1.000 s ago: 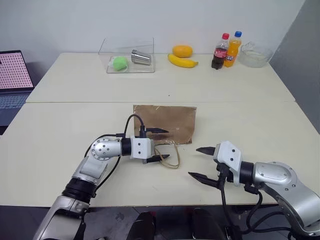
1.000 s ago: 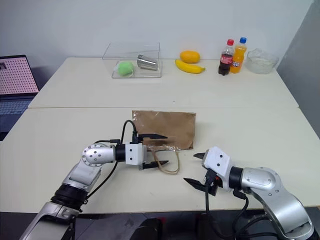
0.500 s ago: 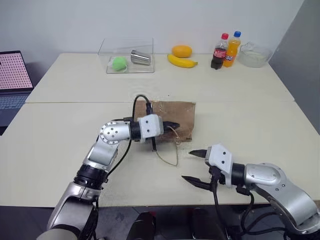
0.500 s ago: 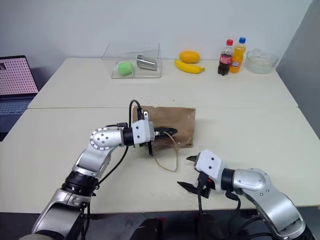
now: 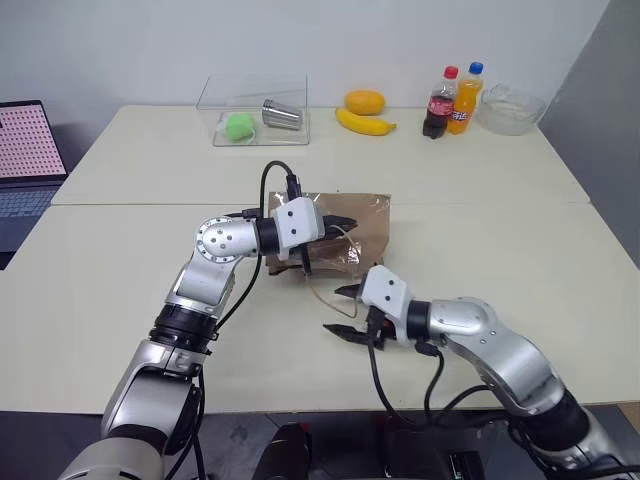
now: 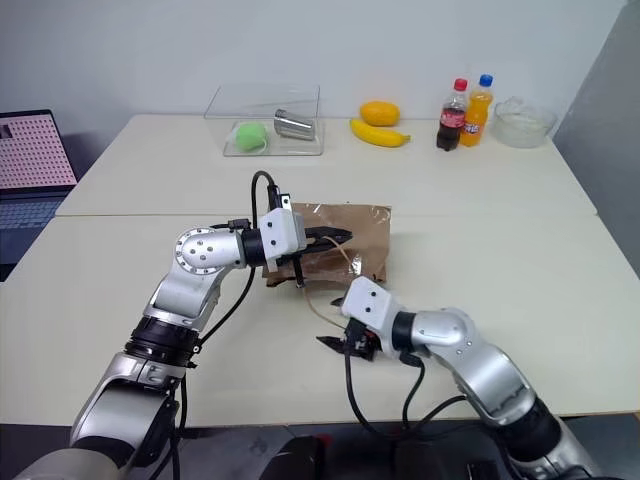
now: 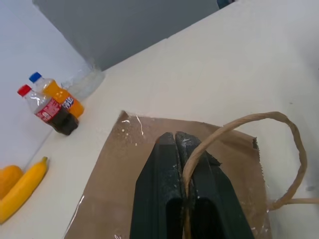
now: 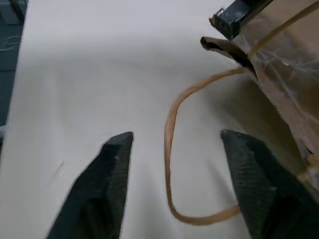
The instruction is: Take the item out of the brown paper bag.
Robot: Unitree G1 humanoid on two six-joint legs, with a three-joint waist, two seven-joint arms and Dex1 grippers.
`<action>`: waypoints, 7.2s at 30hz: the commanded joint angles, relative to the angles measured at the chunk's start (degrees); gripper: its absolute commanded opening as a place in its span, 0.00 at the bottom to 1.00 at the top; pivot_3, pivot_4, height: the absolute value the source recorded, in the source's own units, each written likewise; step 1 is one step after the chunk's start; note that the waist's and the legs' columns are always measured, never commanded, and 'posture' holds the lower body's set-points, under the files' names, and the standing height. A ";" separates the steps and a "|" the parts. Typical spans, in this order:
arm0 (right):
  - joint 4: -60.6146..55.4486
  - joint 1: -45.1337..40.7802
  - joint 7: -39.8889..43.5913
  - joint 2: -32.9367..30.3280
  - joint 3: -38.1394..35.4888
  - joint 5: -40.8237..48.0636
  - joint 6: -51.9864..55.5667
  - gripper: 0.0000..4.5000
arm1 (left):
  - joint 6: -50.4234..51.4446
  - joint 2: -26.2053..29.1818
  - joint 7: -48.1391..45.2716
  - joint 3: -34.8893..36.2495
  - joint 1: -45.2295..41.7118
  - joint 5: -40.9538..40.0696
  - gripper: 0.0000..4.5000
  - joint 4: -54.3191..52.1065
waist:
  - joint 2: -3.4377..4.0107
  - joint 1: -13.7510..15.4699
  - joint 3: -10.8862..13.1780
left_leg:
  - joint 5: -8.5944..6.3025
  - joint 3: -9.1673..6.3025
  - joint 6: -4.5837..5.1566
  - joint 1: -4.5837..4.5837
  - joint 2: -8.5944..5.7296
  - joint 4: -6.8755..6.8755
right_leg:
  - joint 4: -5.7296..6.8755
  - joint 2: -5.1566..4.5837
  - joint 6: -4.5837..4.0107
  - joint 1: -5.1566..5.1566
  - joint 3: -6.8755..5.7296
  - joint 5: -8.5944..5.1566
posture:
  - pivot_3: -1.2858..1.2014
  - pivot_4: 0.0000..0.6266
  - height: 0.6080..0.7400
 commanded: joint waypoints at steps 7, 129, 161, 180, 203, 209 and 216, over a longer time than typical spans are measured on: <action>3.81 -1.19 0.75 0.11 3.37 -6.07 -5.32 0.01 | -0.68 -1.23 2.54 0.86 -5.10 1.64 0.00 2.94 | 0.00 -0.03 0.00 | 0.00 -0.01 0.00 -0.02 -0.01 0.00 | 0.00 0.00 0.00 -0.03 0.00 0.00 | 0.52 0.24 1.00; 29.36 -28.81 8.29 7.43 3.27 -30.92 -25.96 0.69 | 1.56 -2.62 -2.29 9.85 -25.66 -4.43 0.00 22.69 | -0.01 -3.03 -0.04 | 0.21 -0.07 -0.37 -0.99 -0.14 0.67 | 0.83 -0.04 0.09 -1.11 0.06 0.01 | 0.52 0.24 1.00; 9.15 -23.48 14.02 -14.15 -30.37 4.27 -6.94 0.64 | -4.36 -3.05 -1.21 9.12 -27.25 -0.49 0.00 30.27 | -0.02 -2.42 -0.04 | 0.12 -0.03 -0.18 -1.01 -0.20 0.69 | 0.86 -0.11 0.09 -1.07 0.05 0.00 | 0.52 0.24 1.00; 46.73 -19.01 11.79 -24.27 -11.36 -23.52 -28.15 0.86 | -4.48 -3.43 -1.59 9.21 -26.90 -0.81 0.00 29.55 | 0.00 -2.92 -0.03 | 0.21 0.19 -0.31 -0.96 -0.16 0.70 | 0.88 -0.11 0.10 -1.06 0.18 0.00 | 0.52 0.24 1.00; -12.95 9.56 -2.47 -2.03 -23.34 0.43 -6.75 1.00 | -4.34 0.22 3.94 8.67 -35.36 4.24 0.09 47.12 | -0.02 -3.01 -0.03 | 0.11 0.07 -0.10 -0.85 -0.11 0.75 | 1.08 -0.03 0.12 -0.95 0.12 -0.01 | 0.52 0.24 1.00; -9.50 3.75 -9.27 6.83 -18.73 -2.06 -8.12 1.00 | -3.40 2.70 -0.32 9.54 -33.68 3.74 0.46 44.58 | -0.02 -2.83 -0.03 | 0.22 0.00 -0.31 -0.92 -0.15 0.78 | 1.03 -0.02 0.11 -0.99 0.09 -0.01 | 0.52 0.24 1.00; -7.08 2.41 -7.95 6.73 -17.89 -0.75 -9.76 1.00 | 8.31 7.65 -2.79 13.13 -22.26 -1.89 0.93 24.98 | -0.01 -2.93 -0.03 | 0.22 -0.03 -0.30 -0.92 -0.12 0.70 | 1.01 -0.01 0.11 -1.02 0.08 -0.01 | 0.52 0.24 1.00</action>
